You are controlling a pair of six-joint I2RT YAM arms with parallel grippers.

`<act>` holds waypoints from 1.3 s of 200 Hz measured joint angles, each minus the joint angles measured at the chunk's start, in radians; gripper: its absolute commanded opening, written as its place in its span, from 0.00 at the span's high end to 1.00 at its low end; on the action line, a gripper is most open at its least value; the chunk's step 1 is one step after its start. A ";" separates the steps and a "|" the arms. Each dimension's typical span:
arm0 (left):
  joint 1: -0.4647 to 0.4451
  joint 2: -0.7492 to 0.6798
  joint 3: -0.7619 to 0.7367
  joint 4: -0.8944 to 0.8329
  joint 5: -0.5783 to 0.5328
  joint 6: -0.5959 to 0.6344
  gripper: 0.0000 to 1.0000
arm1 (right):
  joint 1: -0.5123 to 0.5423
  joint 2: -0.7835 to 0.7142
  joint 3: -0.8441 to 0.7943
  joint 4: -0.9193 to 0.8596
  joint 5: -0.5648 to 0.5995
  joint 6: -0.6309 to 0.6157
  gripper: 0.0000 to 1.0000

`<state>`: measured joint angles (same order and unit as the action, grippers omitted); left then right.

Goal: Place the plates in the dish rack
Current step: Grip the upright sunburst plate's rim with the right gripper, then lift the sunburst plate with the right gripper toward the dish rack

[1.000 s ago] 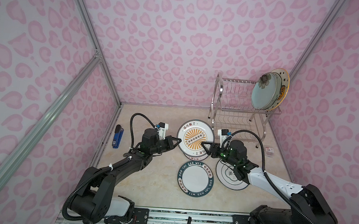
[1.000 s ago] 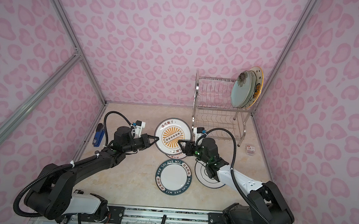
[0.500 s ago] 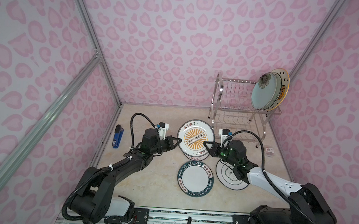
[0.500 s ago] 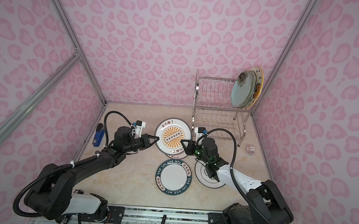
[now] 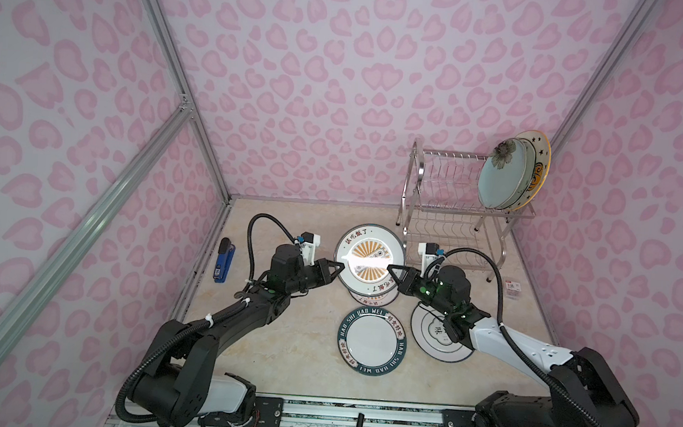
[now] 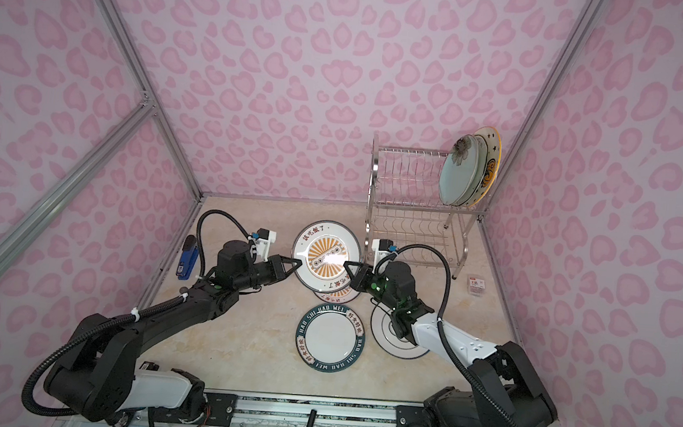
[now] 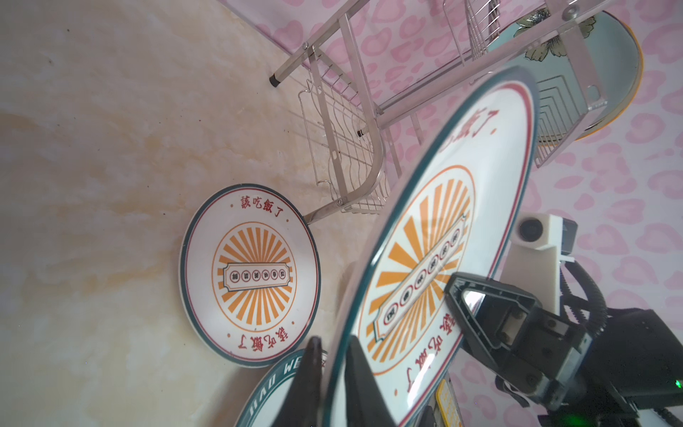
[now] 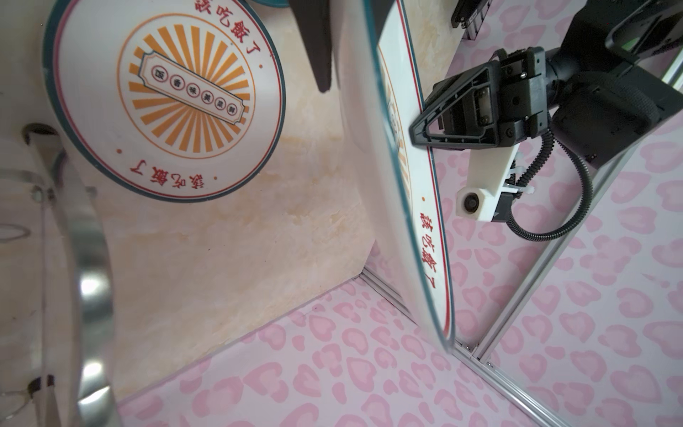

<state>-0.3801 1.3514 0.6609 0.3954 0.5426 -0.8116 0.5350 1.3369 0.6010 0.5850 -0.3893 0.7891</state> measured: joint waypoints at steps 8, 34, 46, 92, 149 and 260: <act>-0.001 -0.008 0.001 -0.011 -0.002 0.003 0.70 | 0.000 0.000 -0.002 -0.003 -0.005 0.000 1.00; -0.002 -0.038 0.005 -0.048 -0.019 0.018 0.56 | -0.006 -0.019 -0.009 -0.012 -0.012 -0.024 1.00; -0.001 -0.051 0.007 -0.058 -0.021 0.022 0.51 | -0.015 -0.032 -0.010 -0.026 -0.016 -0.032 1.00; 0.011 -0.120 0.017 -0.138 -0.029 0.066 0.45 | -0.068 -0.124 -0.018 -0.080 -0.060 -0.076 1.00; 0.093 -0.232 0.030 -0.296 -0.079 0.136 0.43 | -0.153 -0.333 0.043 -0.282 -0.151 -0.206 1.00; 0.114 -0.230 0.029 -0.332 -0.057 0.149 0.45 | -0.419 -0.322 0.575 -0.564 -0.251 -0.329 1.00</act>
<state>-0.2665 1.1217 0.6895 0.0639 0.4858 -0.6628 0.1158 1.0145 1.1755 0.0208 -0.6407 0.4603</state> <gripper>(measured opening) 0.556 0.068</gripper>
